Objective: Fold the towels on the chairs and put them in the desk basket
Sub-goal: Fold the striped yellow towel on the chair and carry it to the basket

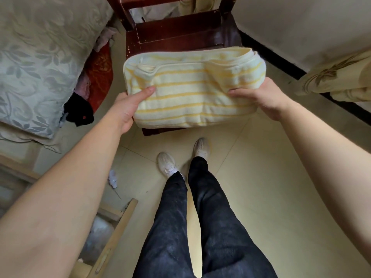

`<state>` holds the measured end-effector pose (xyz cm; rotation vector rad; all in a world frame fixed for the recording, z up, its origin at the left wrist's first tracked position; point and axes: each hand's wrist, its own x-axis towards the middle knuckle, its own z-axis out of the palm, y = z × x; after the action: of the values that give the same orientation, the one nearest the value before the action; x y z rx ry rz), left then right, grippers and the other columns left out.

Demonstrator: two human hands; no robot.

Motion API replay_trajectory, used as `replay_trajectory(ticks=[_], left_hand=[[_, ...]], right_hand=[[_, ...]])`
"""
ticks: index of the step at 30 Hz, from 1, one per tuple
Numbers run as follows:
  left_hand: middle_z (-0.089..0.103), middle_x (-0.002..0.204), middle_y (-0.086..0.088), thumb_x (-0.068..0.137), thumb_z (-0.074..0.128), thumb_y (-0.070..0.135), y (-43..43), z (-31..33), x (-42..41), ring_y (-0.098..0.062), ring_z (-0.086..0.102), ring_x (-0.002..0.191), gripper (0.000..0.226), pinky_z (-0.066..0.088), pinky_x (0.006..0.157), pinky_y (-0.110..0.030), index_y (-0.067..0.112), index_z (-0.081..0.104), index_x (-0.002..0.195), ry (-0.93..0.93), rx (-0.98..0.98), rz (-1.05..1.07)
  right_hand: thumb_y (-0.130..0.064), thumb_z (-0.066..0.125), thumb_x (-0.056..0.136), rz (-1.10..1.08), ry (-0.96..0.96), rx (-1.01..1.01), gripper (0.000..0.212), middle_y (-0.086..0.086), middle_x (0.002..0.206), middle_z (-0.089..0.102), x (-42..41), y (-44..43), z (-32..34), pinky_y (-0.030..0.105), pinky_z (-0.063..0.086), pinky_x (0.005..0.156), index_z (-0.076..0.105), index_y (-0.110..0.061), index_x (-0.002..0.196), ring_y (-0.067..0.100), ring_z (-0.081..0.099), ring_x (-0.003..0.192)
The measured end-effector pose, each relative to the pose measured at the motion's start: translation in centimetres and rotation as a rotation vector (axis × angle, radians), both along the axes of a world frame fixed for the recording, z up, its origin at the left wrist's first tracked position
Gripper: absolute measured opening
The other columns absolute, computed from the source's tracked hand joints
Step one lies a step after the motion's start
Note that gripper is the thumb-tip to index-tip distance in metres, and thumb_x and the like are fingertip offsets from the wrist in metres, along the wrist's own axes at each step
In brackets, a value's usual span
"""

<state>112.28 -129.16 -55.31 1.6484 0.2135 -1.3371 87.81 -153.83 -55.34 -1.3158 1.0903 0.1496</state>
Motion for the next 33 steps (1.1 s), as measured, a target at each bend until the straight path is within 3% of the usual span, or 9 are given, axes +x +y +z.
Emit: replay_trajectory(ticks=[7, 13, 16, 18, 20, 23, 26, 31, 33], left_hand=[[0.072, 0.118, -0.005, 0.071, 0.085, 0.039, 1.7, 1.0, 0.6, -0.022, 0.069, 0.108, 0.072, 0.053, 0.096, -0.048, 0.016, 0.057, 0.133, 0.05, 0.031, 0.02], [0.076, 0.106, -0.003, 0.093, 0.062, 0.04, -2.4, 2.1, 3.9, -0.02, 0.073, 0.097, 0.034, 0.06, 0.073, -0.034, 0.019, 0.066, 0.119, 0.029, 0.02, -0.024], [0.069, 0.124, -0.002, 0.07, 0.065, 0.078, -4.0, 0.4, 6.0, -0.024, 0.068, 0.11, 0.082, 0.056, 0.089, -0.043, 0.022, 0.06, 0.131, -0.014, 0.058, 0.06], [0.052, 0.145, 0.001, 0.055, 0.055, 0.092, -3.4, -1.9, 6.2, -0.025, 0.052, 0.129, 0.116, 0.04, 0.107, -0.047, 0.025, 0.04, 0.148, -0.187, 0.308, 0.074], [0.035, 0.155, -0.005, 0.071, 0.047, 0.084, -2.1, -3.2, 4.1, -0.027, 0.036, 0.139, 0.108, 0.026, 0.114, -0.037, 0.018, 0.026, 0.154, -0.439, 0.498, -0.11], [0.027, 0.152, -0.017, 0.086, 0.054, 0.062, 0.8, -4.2, -0.8, -0.034, 0.032, 0.137, 0.081, 0.029, 0.113, -0.044, 0.014, 0.032, 0.148, -0.802, 0.529, -0.521], [0.043, 0.129, -0.017, 0.087, 0.058, 0.052, 3.4, -4.9, -5.5, -0.037, 0.043, 0.116, 0.057, 0.038, 0.097, -0.049, 0.012, 0.052, 0.127, -1.2, 0.393, -0.947], [0.039, 0.137, -0.017, 0.067, 0.066, 0.074, 5.3, -7.4, -9.6, -0.037, 0.035, 0.129, 0.094, 0.033, 0.105, -0.051, 0.016, 0.042, 0.137, -1.167, 0.379, -1.48], [0.031, 0.142, -0.019, 0.068, 0.07, 0.068, 5.5, -8.5, -9.9, -0.037, 0.03, 0.134, 0.098, 0.032, 0.106, -0.05, 0.018, 0.029, 0.143, -1.209, 0.477, -1.587]], right_hand=[[-0.011, 0.076, 0.078, -0.041, -0.09, 0.057, 0.045, 0.008, 0.12, 0.072, 0.1, 0.2, 1.9, 0.049, 0.051, 0.102, 0.068, -0.011, 0.123, 0.026, 0.068, 0.113], [-0.036, 0.067, 0.089, -0.062, -0.014, 0.174, 0.04, 0.002, 0.115, 0.075, 3.4, -2.4, 4.0, 0.042, 0.055, 0.096, 0.068, -0.018, 0.124, 0.02, 0.071, 0.107], [-0.065, 0.055, 0.089, -0.085, 0.007, 0.217, 0.062, 0.002, 0.124, 0.071, 4.8, -3.4, 3.3, 0.04, 0.052, 0.096, 0.065, -0.02, 0.13, 0.02, 0.067, 0.115], [-0.074, 0.044, 0.088, -0.061, 0.122, 0.202, 0.067, -0.002, 0.122, 0.072, 4.6, -2.6, 1.9, 0.036, 0.049, 0.085, 0.066, -0.025, 0.128, 0.016, 0.068, 0.11], [-0.067, 0.042, 0.093, -0.022, 0.224, 0.198, 0.057, -0.006, 0.113, 0.073, 3.4, -1.3, 0.1, 0.027, 0.044, 0.072, 0.067, -0.025, 0.124, 0.009, 0.069, 0.096], [-0.054, 0.057, 0.08, -0.052, 0.298, 0.222, 0.048, 0.0, 0.101, 0.067, 0.8, 1.3, -2.7, 0.022, 0.045, 0.064, 0.065, -0.02, 0.113, 0.014, 0.064, 0.074], [-0.05, 0.063, 0.061, -0.098, 0.437, 0.105, 0.069, 0.001, 0.116, 0.058, -2.2, 3.6, -5.9, 0.033, 0.044, 0.081, 0.06, -0.021, 0.124, 0.02, 0.055, 0.097], [-0.039, 0.073, 0.08, -0.268, 0.369, 0.091, 0.07, -0.004, 0.112, 0.052, -3.8, 7.4, -6.4, 0.034, 0.052, 0.086, 0.038, -0.015, 0.135, 0.015, 0.057, 0.097], [-0.035, 0.084, 0.078, -0.068, 0.315, -0.111, 0.091, -0.003, 0.119, 0.049, -4.7, 8.5, -6.3, 0.027, 0.046, 0.091, 0.02, -0.015, 0.139, 0.008, 0.053, 0.1]])
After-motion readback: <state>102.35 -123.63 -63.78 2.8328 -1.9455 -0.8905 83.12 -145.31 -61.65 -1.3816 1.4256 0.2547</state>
